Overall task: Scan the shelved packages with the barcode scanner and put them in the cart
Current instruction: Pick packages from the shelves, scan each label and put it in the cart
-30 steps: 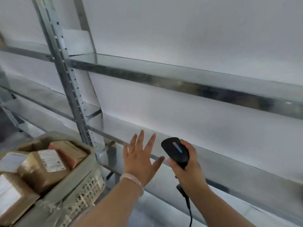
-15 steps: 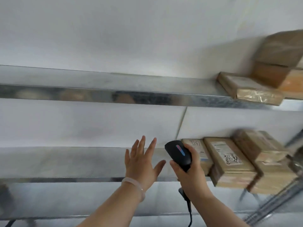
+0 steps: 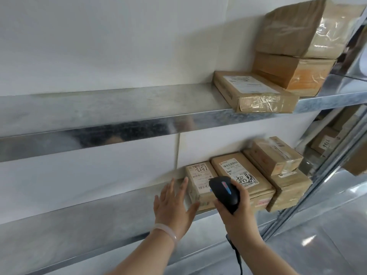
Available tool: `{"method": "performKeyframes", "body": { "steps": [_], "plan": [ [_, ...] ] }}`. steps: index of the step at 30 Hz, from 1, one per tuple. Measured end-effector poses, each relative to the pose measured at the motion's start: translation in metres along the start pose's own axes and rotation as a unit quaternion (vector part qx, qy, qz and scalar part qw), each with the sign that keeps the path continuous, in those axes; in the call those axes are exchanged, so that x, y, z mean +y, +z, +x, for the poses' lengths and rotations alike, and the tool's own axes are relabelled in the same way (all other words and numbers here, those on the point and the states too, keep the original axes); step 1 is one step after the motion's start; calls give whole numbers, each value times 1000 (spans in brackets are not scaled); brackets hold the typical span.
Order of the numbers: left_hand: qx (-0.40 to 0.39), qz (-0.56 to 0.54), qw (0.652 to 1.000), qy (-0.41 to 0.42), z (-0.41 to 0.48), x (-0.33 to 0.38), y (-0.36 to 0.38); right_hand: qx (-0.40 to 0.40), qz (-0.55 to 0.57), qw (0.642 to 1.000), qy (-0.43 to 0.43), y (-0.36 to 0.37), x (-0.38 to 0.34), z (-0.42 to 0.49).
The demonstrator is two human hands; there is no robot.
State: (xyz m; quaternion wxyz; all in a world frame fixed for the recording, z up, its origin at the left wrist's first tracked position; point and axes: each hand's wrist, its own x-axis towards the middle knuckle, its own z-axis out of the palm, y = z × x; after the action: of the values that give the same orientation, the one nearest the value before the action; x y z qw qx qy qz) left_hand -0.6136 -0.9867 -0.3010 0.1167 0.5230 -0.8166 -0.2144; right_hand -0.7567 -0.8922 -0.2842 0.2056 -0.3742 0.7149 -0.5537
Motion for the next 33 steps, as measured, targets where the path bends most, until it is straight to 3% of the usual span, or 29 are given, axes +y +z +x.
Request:
{"method": "performKeyframes", "body": {
  "steps": [7,19,22,26,33],
  "plan": [
    [-55,-49,997,-30,26,7,29,16,-4,1000,20,1,16,16],
    [-49,-233,965,-109,80,23,79,-48,10,998,34,-6,30,66],
    [-19,-367,924,-109,84,22,87,-63,19,997,28,-5,34,70],
    [27,-439,893,-102,75,25,82,-72,33,997,26,-4,38,74],
    [85,-415,902,-80,46,16,52,-82,52,995,-6,2,30,81]
  ]
}}
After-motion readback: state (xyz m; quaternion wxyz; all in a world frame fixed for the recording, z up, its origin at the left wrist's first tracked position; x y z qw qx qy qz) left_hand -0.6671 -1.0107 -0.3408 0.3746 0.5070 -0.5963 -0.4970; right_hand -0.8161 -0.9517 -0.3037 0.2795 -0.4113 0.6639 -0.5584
